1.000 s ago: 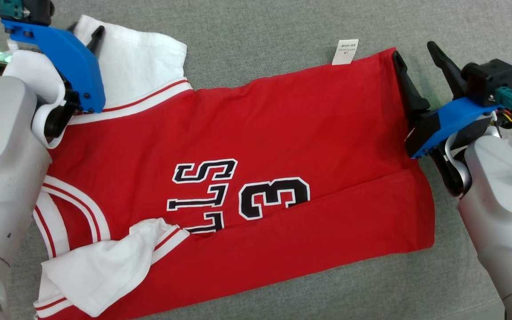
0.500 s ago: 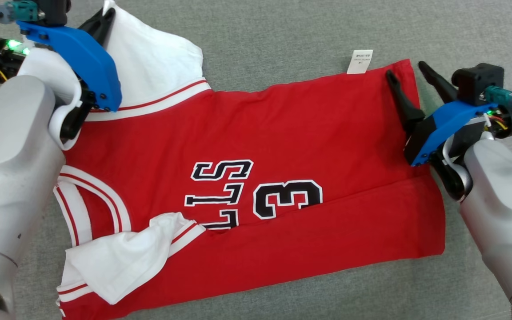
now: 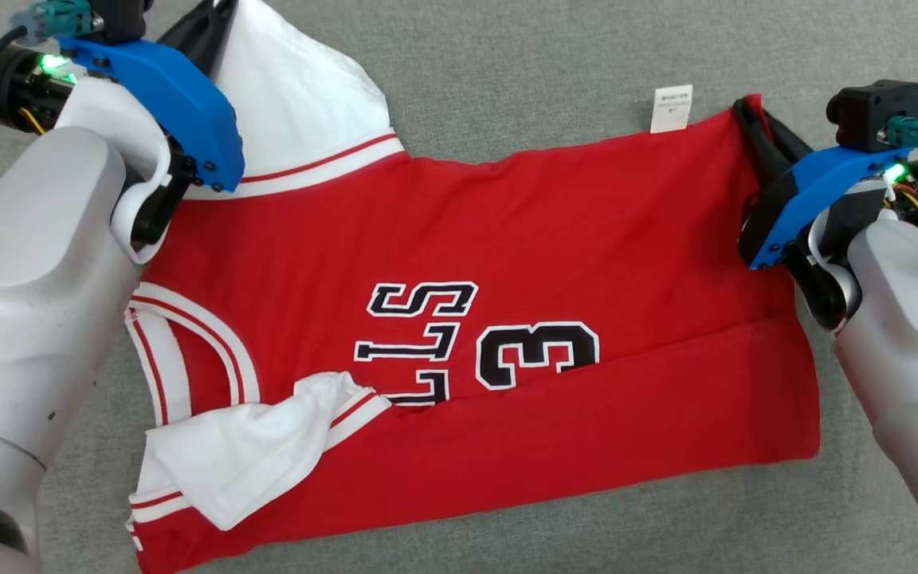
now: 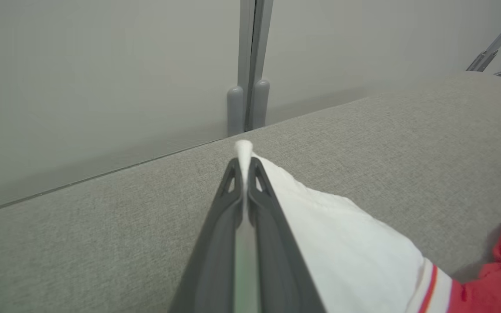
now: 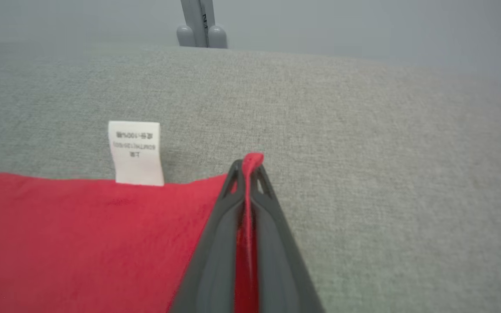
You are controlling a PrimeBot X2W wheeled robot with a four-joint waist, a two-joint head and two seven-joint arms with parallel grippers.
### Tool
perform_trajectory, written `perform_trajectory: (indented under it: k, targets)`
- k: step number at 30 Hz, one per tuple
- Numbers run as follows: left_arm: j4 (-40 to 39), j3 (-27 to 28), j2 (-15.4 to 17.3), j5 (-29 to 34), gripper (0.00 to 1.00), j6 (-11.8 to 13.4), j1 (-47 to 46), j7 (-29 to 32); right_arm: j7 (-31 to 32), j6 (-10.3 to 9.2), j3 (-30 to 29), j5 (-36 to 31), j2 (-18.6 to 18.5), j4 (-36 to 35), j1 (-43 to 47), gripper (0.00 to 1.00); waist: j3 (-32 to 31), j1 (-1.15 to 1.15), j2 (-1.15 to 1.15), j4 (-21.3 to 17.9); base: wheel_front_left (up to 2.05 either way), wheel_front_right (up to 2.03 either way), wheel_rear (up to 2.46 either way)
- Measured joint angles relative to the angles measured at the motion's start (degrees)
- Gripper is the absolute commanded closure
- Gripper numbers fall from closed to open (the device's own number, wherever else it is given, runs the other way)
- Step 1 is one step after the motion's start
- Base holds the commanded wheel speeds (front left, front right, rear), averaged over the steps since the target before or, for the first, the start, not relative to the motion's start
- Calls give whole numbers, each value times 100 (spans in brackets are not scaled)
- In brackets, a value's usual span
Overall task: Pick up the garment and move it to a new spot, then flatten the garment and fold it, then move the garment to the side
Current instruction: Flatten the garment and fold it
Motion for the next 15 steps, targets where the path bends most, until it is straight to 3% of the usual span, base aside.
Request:
perform_trajectory:
  k: [8,15]
  targets:
    - [-160,-105,-47,-156,100,0,53,-421,-528,0,47,-96,3,294,-38,100,-230,0,0,149,0,0,0]
    - [-875,-156,307,-246,100,13,716,-831,-845,0,8,-92,-68,253,299,100,-445,0,0,232,0,0,0]
